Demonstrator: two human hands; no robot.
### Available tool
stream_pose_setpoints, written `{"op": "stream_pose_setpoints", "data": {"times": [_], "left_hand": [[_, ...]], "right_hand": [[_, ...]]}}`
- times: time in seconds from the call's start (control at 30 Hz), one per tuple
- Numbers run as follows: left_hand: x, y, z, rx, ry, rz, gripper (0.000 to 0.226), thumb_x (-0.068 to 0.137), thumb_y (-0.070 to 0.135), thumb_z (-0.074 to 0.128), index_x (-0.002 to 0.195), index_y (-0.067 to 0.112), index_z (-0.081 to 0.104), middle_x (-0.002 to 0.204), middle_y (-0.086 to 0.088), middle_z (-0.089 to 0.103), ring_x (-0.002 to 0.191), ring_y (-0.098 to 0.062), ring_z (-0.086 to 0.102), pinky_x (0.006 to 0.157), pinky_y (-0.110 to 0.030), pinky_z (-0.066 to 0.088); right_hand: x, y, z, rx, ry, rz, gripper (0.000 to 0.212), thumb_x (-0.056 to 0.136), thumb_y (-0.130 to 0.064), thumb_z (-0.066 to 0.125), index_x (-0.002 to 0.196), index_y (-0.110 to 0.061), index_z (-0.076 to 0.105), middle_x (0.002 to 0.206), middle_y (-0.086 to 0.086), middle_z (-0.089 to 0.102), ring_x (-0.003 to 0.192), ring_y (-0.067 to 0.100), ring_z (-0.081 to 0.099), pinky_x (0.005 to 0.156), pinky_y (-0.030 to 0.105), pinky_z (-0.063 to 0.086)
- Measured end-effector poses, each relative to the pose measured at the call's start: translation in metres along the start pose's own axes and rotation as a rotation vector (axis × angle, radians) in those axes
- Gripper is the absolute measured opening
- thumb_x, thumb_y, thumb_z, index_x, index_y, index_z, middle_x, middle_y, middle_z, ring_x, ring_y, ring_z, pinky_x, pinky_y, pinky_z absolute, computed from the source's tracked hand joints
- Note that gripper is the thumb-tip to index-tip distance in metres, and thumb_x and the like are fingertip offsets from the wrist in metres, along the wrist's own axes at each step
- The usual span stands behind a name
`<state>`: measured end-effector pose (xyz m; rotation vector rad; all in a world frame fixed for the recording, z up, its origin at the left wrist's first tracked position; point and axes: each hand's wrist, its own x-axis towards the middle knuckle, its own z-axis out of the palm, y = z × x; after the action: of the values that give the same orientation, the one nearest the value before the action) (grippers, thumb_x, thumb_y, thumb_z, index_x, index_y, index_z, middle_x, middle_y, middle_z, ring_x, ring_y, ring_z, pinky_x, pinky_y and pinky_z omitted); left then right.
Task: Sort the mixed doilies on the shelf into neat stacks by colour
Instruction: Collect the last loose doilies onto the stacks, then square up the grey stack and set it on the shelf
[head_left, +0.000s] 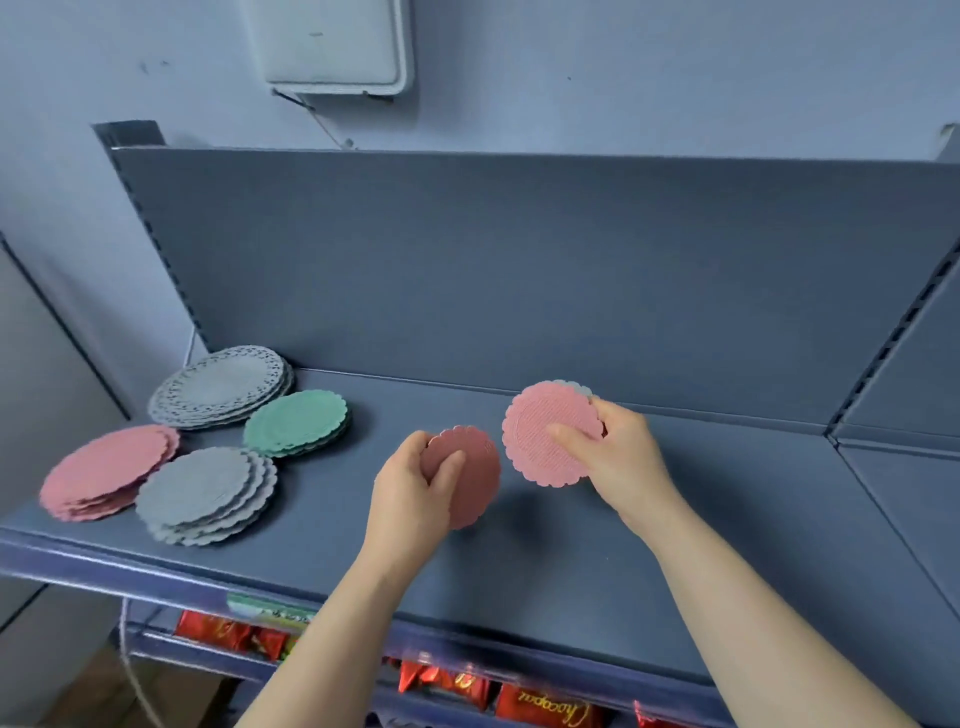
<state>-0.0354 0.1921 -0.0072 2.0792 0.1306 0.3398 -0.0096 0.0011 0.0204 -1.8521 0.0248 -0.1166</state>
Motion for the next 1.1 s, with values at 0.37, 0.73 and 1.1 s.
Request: {"op": "stream_pose_setpoints", "data": {"times": [0.37, 0.73, 1.1], "left_hand": [[-0.002, -0.069, -0.154, -0.187, 0.269, -0.178, 0.014, 0.095, 0.032, 0.051, 0.094, 0.021, 0.059, 0.091, -0.001, 0.069, 0.084, -0.020, 0.066, 0.077, -0.045, 0.055], [0.034, -0.115, -0.266, -0.353, 0.347, -0.186, 0.008, 0.092, 0.033, 0.057, 0.091, 0.028, 0.064, 0.092, -0.002, 0.071, 0.082, -0.019, 0.070, 0.070, -0.044, 0.060], [0.056, -0.157, -0.310, -0.377, 0.208, -0.221, 0.034, 0.061, 0.025, 0.087, 0.088, 0.021, 0.066, 0.078, 0.002, 0.073, 0.068, -0.015, 0.071, 0.059, -0.028, 0.058]], "right_hand": [[-0.012, -0.059, 0.190, 0.219, -0.392, -0.121, 0.023, 0.099, -0.020, 0.044, 0.100, -0.026, 0.066, 0.119, 0.009, 0.063, 0.108, 0.017, 0.062, 0.095, 0.035, 0.050], [-0.007, -0.102, 0.317, 0.175, -0.363, -0.173, 0.027, 0.092, -0.029, 0.054, 0.090, -0.005, 0.067, 0.121, 0.002, 0.048, 0.109, 0.018, 0.060, 0.100, 0.045, 0.047], [-0.016, -0.105, 0.372, 0.127, -0.357, -0.159, 0.023, 0.096, -0.012, 0.052, 0.111, -0.002, 0.065, 0.129, 0.001, 0.046, 0.088, -0.021, 0.054, 0.074, 0.000, 0.042]]}}
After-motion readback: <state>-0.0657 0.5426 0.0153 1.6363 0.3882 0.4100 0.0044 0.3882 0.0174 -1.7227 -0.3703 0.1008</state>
